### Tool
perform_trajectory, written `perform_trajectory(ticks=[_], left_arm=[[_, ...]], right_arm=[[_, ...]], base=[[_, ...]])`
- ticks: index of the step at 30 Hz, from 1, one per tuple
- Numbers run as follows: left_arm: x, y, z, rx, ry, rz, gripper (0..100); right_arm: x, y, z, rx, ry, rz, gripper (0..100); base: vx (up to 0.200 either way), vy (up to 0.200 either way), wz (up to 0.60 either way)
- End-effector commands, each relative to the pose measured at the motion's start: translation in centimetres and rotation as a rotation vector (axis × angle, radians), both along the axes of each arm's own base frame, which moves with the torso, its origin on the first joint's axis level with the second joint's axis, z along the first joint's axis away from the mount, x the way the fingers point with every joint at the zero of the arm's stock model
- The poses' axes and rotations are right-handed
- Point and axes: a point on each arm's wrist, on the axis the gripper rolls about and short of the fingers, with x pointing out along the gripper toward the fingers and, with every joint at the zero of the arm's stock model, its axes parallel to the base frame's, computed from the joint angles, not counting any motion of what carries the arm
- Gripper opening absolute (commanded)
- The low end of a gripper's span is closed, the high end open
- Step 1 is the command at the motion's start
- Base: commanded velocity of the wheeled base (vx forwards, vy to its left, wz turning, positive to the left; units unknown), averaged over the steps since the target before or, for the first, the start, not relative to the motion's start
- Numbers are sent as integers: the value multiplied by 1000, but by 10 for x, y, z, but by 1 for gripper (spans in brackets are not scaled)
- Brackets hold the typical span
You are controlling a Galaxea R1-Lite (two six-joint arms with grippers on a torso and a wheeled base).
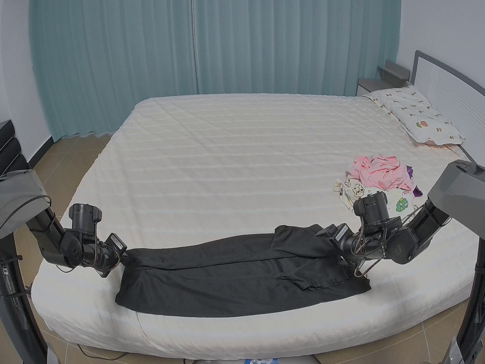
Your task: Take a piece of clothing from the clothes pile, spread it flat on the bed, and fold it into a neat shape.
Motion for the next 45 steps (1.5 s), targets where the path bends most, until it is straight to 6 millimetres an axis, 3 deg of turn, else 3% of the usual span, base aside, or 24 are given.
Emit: perform_trajectory(ticks=[1,7,18,19,29,37,45], left_arm=[[2,0,2,-4,-11,14,0],[3,1,2,-4,-13,16,0],[4,1,2,-4,-13,16,0],[4,1,2,-4,-13,16,0],[4,2,3,-2,-16,17,0],[14,2,22,10,-87,21,0],[32,5,41,41,-170,41,0]], right_arm=[[12,9,-4,5,12,-8,100],[19,20,-18,-43,30,-21,100],[20,27,-24,-70,39,-25,100],[23,27,-24,-80,29,-37,0],[30,30,-27,-131,5,-80,0],[35,24,-5,-108,-58,-101,0],[55,18,20,-107,-193,-141,0]], base=[[0,0,0],[0,0,0],[0,0,0],[0,0,0],[0,0,0],[0,0,0],[0,0,0]])
